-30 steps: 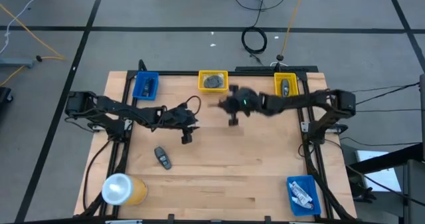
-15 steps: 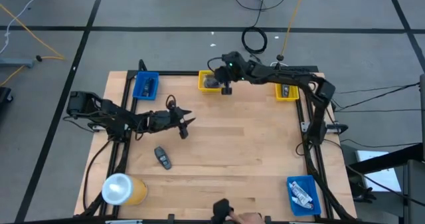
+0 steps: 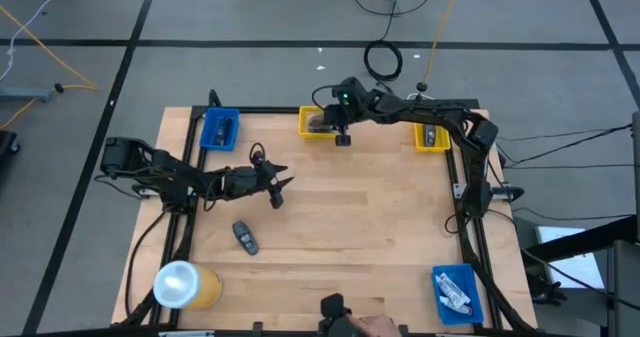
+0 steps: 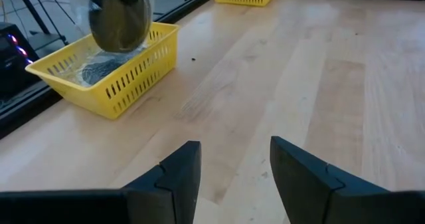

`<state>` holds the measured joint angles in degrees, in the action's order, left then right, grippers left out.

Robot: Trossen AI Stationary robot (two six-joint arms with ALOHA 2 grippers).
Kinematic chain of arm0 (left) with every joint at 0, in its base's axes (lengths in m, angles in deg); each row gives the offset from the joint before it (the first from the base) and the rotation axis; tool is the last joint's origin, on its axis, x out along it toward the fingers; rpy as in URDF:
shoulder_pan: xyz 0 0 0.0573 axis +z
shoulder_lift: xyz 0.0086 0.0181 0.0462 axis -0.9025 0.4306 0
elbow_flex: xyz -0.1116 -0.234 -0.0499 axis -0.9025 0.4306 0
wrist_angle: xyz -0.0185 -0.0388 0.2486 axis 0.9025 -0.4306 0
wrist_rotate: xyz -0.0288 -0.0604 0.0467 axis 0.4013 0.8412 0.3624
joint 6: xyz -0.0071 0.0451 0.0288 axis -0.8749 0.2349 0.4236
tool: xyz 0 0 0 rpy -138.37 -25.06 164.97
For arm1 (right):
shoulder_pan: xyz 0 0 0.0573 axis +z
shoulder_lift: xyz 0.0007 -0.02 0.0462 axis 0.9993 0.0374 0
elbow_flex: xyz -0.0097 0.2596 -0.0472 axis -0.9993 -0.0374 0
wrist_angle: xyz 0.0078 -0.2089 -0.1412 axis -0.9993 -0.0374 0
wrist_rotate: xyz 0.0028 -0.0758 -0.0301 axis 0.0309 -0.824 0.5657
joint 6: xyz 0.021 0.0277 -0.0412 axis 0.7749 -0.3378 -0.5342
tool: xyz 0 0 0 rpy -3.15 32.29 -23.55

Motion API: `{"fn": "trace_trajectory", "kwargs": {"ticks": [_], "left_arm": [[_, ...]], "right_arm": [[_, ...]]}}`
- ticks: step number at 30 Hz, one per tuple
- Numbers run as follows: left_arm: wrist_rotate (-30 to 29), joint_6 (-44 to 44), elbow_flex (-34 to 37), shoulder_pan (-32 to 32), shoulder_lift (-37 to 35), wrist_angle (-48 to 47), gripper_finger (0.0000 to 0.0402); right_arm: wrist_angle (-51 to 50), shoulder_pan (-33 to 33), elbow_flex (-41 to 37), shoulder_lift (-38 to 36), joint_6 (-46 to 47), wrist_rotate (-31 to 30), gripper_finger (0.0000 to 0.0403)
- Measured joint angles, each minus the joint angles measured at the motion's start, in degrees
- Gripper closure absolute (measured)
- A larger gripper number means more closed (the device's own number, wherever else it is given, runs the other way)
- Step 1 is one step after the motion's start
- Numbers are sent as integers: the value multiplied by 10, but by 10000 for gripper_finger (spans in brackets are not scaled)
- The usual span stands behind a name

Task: Pick & Place Travel size toiletries
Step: Put the hairbrush into the left yellow bin

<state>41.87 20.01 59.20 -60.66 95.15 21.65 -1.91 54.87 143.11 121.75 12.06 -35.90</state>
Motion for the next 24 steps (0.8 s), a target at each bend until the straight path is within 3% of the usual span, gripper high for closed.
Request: {"fn": "trace_trajectory", "kwargs": {"ticks": [10, 24], "left_arm": [[0, 0, 0, 0, 0, 1, 222], [0, 0, 0, 0, 0, 1, 222]], "right_arm": [[0, -4, 0, 0, 7, -1, 363], [-19, -9, -1, -3, -9, -1, 322]]}}
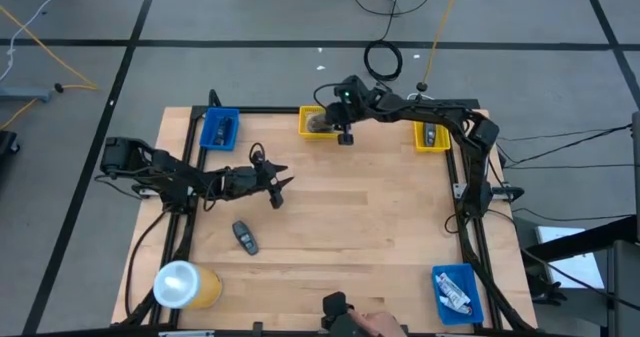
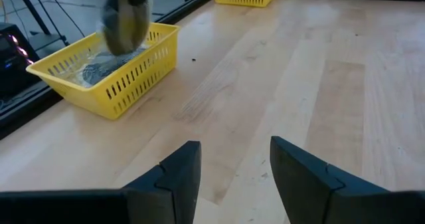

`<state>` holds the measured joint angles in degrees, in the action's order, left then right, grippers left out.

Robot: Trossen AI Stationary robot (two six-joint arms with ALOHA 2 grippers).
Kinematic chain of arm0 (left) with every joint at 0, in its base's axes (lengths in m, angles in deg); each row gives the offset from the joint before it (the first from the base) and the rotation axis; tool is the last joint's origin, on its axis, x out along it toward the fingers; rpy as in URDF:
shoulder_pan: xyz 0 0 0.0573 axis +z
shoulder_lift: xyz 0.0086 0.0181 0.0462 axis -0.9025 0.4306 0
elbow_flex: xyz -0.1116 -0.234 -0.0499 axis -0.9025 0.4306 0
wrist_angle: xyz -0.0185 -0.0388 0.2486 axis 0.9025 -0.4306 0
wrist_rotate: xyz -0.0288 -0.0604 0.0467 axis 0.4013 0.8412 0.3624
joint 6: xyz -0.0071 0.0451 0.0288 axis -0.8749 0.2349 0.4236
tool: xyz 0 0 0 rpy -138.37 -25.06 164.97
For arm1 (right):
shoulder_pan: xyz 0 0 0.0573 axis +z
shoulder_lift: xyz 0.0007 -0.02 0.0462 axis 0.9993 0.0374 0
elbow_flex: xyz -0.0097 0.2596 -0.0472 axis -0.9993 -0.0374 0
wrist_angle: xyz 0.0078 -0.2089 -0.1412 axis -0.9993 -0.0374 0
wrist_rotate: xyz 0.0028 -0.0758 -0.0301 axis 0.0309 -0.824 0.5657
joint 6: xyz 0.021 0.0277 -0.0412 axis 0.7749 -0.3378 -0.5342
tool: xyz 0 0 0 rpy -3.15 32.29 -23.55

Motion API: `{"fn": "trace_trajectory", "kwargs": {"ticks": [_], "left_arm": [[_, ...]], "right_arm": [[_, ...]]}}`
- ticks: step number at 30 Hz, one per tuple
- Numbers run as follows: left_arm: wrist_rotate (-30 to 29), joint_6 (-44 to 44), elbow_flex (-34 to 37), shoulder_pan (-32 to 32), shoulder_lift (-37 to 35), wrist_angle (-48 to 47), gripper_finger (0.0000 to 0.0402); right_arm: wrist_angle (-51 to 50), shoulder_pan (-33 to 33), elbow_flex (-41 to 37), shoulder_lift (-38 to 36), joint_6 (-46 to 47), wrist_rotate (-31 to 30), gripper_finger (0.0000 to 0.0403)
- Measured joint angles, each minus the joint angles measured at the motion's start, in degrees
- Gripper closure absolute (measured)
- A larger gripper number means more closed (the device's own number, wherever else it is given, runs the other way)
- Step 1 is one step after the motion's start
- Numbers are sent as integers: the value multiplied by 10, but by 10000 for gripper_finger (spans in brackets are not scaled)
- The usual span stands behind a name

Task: Pick & Place Travel size toiletries
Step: Put the hairbrush into the left yellow bin

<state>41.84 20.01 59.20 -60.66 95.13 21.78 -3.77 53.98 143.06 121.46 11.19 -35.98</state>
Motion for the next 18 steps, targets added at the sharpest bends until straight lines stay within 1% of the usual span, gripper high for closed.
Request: {"fn": "trace_trajectory", "kwargs": {"ticks": [4, 7, 11, 15, 18], "left_arm": [[0, 0, 0, 4, 0, 0, 222], [0, -1, 0, 7, 0, 0, 222], [0, -2, 0, 7, 0, -2, 222], [0, -2, 0, 7, 0, -2, 222], [0, -2, 0, 7, 0, -2, 222]], "right_arm": [[-1, -1, 0, 10, 2, -1, 310], [2, -2, 0, 10, 2, 0, 291], [3, -3, 0, 10, 6, 0, 252], [27, -8, 0, 10, 31, -8, 210], [48, -10, 0, 10, 41, -18, 188]]}}
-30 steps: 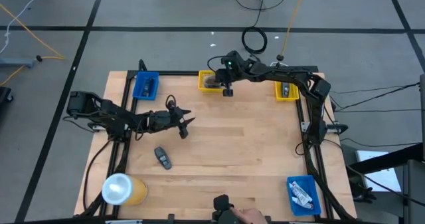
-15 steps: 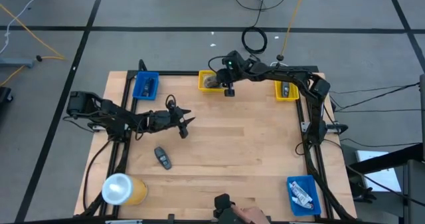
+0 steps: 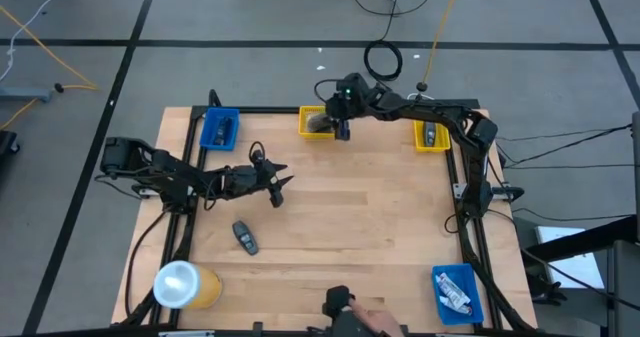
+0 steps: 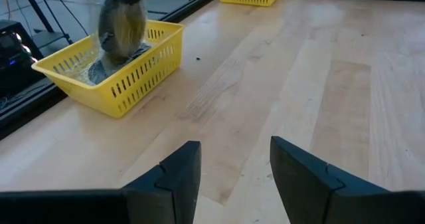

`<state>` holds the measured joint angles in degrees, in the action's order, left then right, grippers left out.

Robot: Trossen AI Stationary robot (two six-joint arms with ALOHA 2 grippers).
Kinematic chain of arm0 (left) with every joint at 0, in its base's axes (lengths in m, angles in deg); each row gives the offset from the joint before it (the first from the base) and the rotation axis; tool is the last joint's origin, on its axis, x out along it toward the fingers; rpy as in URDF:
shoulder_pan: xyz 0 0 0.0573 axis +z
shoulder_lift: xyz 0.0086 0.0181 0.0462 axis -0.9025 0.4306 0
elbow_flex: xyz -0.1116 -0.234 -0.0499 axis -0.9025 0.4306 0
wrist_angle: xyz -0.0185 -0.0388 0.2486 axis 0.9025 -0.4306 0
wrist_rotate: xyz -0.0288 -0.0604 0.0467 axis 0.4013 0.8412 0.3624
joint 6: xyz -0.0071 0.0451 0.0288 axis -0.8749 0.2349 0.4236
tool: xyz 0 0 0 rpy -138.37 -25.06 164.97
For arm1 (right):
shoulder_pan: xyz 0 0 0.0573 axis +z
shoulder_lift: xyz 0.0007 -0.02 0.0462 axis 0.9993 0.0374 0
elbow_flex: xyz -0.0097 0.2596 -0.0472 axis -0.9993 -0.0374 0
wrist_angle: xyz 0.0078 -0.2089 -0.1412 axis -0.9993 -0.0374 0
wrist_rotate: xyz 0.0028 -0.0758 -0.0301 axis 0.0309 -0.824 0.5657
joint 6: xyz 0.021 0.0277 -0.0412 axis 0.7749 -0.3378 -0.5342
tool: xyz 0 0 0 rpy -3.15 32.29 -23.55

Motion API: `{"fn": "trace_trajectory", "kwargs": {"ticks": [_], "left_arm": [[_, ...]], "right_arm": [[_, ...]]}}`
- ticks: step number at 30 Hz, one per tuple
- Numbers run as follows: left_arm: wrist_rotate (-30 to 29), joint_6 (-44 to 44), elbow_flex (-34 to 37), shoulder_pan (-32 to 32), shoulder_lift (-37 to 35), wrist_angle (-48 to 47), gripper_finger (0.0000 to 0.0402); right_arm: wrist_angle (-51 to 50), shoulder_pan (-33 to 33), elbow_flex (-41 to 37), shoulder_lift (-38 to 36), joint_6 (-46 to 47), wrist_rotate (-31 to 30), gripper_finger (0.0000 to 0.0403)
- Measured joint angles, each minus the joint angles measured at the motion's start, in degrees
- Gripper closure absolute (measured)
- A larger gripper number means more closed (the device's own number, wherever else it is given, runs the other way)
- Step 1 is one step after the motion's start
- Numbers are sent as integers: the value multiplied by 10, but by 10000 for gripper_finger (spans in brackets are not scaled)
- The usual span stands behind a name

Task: Pick & Place Travel size toiletries
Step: Put the hairbrush into the left yellow bin

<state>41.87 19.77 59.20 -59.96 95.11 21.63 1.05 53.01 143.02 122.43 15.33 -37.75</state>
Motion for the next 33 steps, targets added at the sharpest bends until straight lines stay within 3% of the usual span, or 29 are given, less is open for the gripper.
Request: {"fn": "trace_trajectory", "kwargs": {"ticks": [5, 9, 19, 21, 28, 33], "left_arm": [[0, 0, 0, 0, 0, 0, 222], [0, 0, 0, 0, 0, 0, 222], [0, -1, 0, 0, 0, -1, 222], [0, -2, 0, 0, 0, -1, 222], [0, -3, 0, 0, 0, -1, 222], [0, -3, 0, 0, 0, -1, 222]], "right_arm": [[26, 0, 0, 0, 39, -1, 183], [16, -1, -1, 0, 62, -39, 209], [22, -4, -18, 0, 98, -61, 377], [21, -5, -23, 0, 97, -61, 396], [22, -4, -23, 0, 107, -59, 356], [9, -4, -23, 0, 110, -62, 297]]}}
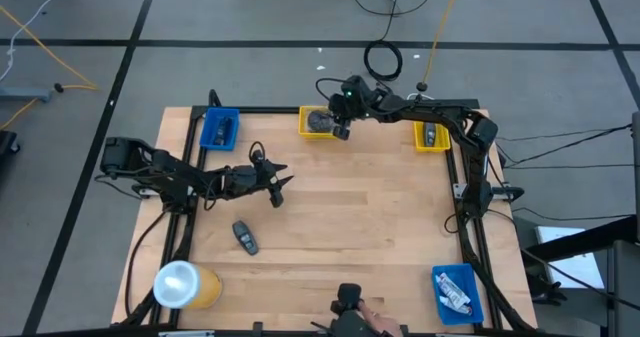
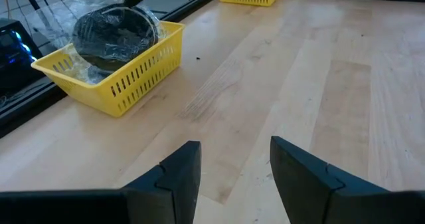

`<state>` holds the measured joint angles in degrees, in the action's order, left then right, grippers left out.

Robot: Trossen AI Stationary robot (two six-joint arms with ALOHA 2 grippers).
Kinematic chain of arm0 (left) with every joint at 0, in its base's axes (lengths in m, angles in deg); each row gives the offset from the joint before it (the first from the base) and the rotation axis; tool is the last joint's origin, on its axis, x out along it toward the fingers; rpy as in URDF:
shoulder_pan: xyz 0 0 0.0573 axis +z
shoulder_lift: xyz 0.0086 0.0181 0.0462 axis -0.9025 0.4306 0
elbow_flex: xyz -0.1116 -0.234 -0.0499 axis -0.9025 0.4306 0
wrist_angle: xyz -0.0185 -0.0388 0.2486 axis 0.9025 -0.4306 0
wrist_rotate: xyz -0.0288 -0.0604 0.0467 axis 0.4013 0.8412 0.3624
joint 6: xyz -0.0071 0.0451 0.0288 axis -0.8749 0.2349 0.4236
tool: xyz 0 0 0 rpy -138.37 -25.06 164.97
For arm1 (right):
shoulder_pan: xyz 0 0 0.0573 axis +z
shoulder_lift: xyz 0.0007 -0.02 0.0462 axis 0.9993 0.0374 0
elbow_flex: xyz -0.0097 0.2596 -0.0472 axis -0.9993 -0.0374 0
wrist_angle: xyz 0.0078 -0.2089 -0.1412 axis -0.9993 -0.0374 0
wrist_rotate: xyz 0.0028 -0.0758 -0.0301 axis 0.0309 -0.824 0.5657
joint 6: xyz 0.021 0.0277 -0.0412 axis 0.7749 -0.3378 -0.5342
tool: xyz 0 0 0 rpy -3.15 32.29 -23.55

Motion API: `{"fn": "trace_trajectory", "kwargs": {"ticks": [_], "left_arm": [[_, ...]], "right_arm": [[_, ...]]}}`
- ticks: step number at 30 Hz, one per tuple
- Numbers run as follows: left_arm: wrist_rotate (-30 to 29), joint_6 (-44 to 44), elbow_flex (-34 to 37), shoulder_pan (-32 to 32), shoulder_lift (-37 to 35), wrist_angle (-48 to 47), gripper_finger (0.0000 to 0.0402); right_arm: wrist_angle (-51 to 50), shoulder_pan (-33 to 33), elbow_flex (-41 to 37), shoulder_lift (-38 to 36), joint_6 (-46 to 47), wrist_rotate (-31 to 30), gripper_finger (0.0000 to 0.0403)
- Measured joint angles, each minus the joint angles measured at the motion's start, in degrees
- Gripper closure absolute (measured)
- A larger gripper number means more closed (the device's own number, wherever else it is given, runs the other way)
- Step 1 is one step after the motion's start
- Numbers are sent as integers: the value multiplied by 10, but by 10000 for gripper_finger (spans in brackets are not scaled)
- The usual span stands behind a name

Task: Pick & Place Travel size toiletries
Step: Put the hairbrush into the left yellow bin, then put the deodorant into the right yellow bin

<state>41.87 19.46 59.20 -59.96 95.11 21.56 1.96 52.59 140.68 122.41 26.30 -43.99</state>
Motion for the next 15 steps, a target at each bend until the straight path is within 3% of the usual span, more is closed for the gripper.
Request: {"fn": "trace_trajectory", "kwargs": {"ticks": [5, 8, 12, 15], "left_arm": [[0, -2, 0, -1, 0, 0, 222], [0, -2, 0, -1, 0, 0, 222], [0, -2, 0, -1, 0, 0, 222], [0, -1, 0, -1, 0, 0, 222]], "right_arm": [[3, 1, 0, -8, 5, -73, 241], [17, 4, 0, -10, 19, -59, 230], [41, 6, 0, -2, 46, 22, 247], [93, 5, 1, 27, 75, 31, 284]]}}
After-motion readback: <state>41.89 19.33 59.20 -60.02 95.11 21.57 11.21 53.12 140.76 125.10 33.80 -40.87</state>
